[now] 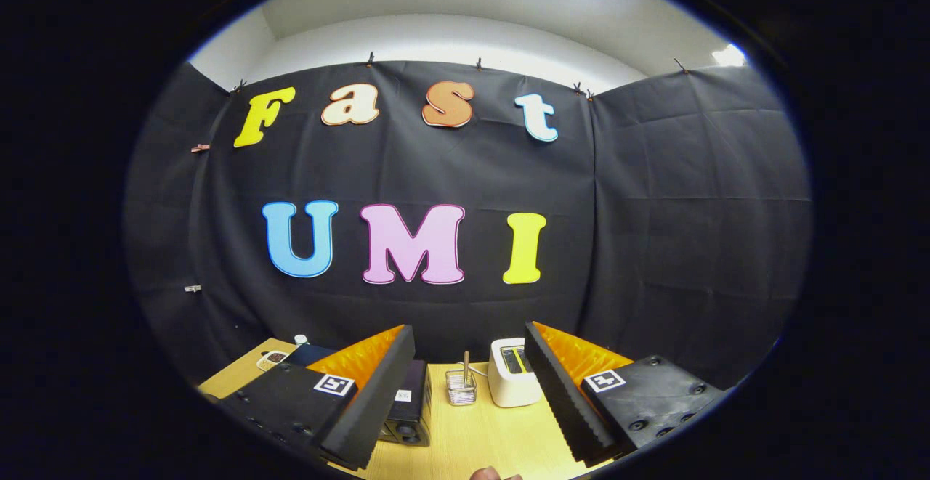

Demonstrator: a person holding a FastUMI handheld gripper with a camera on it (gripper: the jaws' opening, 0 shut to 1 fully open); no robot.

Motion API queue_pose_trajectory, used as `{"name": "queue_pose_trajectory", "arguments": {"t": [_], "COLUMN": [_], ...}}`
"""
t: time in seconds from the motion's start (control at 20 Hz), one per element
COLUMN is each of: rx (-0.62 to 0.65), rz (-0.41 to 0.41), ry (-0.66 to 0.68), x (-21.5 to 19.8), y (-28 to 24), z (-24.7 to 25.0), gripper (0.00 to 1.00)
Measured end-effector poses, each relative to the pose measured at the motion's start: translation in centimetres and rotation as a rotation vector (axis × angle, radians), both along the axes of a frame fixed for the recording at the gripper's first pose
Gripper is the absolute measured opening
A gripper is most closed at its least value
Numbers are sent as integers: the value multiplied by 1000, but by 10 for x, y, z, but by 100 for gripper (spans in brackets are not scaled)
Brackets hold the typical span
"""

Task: Open the toaster oven, put the food inside, and close the toaster oven door.

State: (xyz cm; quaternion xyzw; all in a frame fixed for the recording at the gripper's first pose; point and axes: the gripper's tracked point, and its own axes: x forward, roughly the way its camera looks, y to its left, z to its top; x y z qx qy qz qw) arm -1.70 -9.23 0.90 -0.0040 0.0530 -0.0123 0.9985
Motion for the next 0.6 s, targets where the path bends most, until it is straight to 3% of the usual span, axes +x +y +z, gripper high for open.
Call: {"name": "queue_pose_trajectory", "arguments": {"t": [0.6], "rx": [-1], "rz": [-9], "ry": [-3], "x": [-7], "y": [-26], "z": [5], "gripper": [99]}}
